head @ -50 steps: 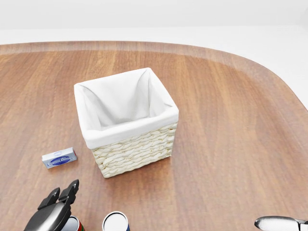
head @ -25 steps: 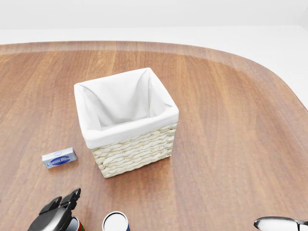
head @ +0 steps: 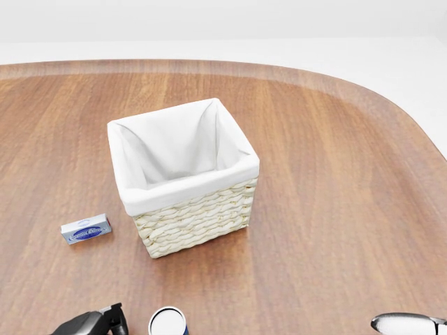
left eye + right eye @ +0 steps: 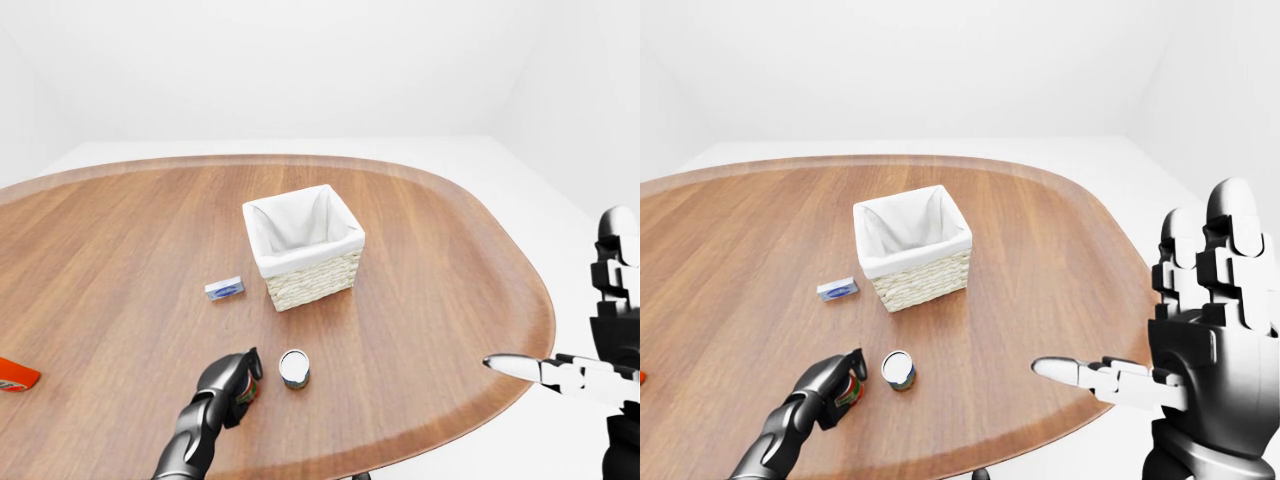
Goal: Pick up the tomato sauce, and put it in the basket.
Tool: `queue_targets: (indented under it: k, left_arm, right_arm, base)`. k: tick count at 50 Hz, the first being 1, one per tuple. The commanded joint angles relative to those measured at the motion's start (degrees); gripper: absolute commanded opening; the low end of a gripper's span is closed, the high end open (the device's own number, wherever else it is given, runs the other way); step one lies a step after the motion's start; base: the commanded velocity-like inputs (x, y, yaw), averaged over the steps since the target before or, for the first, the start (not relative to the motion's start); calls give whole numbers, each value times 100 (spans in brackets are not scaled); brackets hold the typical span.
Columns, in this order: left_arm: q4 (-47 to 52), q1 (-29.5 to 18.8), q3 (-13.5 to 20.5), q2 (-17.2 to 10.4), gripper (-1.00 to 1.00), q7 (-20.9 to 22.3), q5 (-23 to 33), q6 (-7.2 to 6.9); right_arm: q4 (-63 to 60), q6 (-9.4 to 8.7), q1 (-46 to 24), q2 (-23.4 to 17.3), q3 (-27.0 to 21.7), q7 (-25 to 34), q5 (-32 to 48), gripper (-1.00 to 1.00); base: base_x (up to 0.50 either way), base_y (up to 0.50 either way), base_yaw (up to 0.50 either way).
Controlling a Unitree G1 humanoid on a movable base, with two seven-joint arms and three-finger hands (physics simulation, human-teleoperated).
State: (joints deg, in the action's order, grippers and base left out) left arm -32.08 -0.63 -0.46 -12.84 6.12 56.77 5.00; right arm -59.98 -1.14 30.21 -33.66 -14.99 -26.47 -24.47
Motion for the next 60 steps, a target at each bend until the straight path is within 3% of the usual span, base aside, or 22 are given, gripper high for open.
queue_targets:
  k: [1,9,17,21,23,28,32,35,37,41,45,46,50,55,60]
  left_arm:
    - [422,269,42,57,-100,224,-68,0]
    - [685,228,175,95,-100,144,-195,0]
    - [1405,-185,569,166,-100,-397,-674,0]
    - [1451,-502,740,121,-100,-974,-730,-350]
    - [1504,-597,774,73,-100,-1220,-754,-433]
    - [1721,-649,799,38,-100,-1302,-986,-494]
    - [1936,-774,906,5,-100,-1660,-1018,-563]
    - [2167,-763,935,3,-100,-1587,-1105,-641]
    - [2213,-785,961,15,-100,-1633,-1193,-613]
    - [2756,-704,996,37,-100,-1454,-1288,-662]
    - [4105,-532,1082,233,-100,-761,-1622,-939]
    - [4253,-524,1087,283,-100,-760,-1621,-978]
    - [4703,-626,970,387,-100,-455,-1654,-1000]
    - [5367,-1172,774,411,-100,182,-1595,-1000]
    - [6005,-2292,532,407,-100,838,-1380,-1000]
  right_arm:
    - [0,-24,-19,-21,0,-22,-20,100]
    - [0,-64,-41,102,13,82,45,100]
    - [0,-89,-48,225,19,184,111,100]
    - [0,-86,-44,251,14,206,120,100]
    - [0,-107,-63,256,28,206,132,100]
    - [0,-42,-9,161,14,128,76,100]
    - [0,-75,-36,139,32,100,81,100]
    - [0,-64,-38,84,37,51,57,100]
    - [0,-66,-43,71,43,38,56,100]
    - [0,-63,-43,43,25,20,31,100]
    - [0,-63,-64,-4,41,-18,21,100]
    - [0,-79,-83,-1,62,-22,34,100]
    - [0,-105,-112,29,96,3,68,100]
    - [0,-107,-110,49,91,25,80,100]
    - [0,-156,-135,224,118,170,191,100]
  base:
    - [0,0,0]
    - [0,0,0]
    - [0,0,0]
    - [0,0,0]
    - [0,0,0]
    - [0,0,0]
    - [0,0,0]
    - [0,0,0]
    - [0,0,0]
    - [0,0,0]
    - [0,0,0]
    - [0,0,0]
    - [0,0,0]
    - [0,0,0]
    - [0,0,0]
